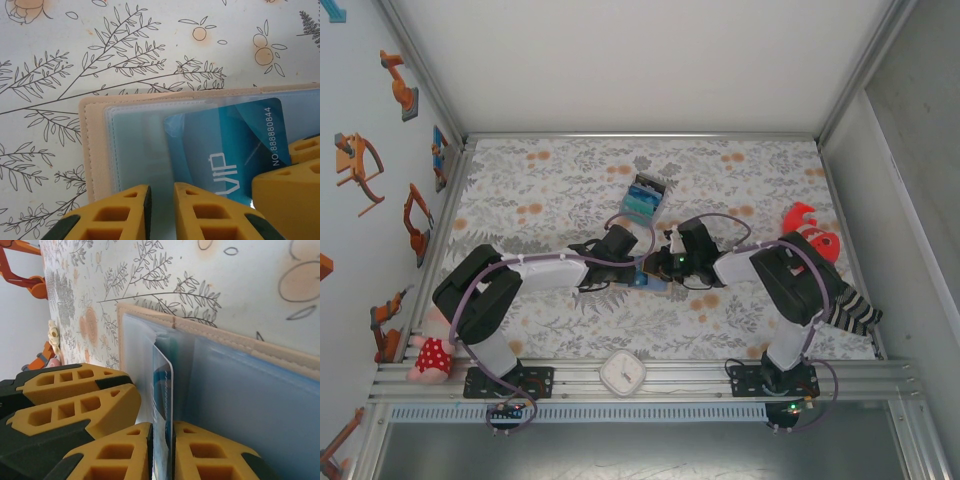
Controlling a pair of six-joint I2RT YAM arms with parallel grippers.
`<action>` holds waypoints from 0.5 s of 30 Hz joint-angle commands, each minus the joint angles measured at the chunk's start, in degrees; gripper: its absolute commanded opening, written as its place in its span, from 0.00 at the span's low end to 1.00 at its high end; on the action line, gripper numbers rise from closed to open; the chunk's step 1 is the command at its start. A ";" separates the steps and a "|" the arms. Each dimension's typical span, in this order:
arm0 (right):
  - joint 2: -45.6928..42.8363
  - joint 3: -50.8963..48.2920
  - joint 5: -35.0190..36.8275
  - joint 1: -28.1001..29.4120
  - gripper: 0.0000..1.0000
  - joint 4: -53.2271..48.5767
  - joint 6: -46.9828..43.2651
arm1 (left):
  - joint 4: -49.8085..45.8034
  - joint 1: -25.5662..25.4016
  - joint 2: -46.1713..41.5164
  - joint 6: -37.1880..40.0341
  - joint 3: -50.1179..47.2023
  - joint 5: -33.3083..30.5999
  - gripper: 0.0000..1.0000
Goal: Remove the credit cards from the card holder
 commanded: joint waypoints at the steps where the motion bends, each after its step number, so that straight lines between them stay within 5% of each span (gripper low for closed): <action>1: 1.13 0.33 -1.37 0.64 0.17 4.04 1.39 | -1.59 -0.34 0.97 -0.85 -1.06 0.90 0.20; 15: -5.94 0.41 6.05 -0.13 0.04 -12.02 -6.13 | -1.32 0.93 -0.81 -1.26 -2.47 0.20 0.20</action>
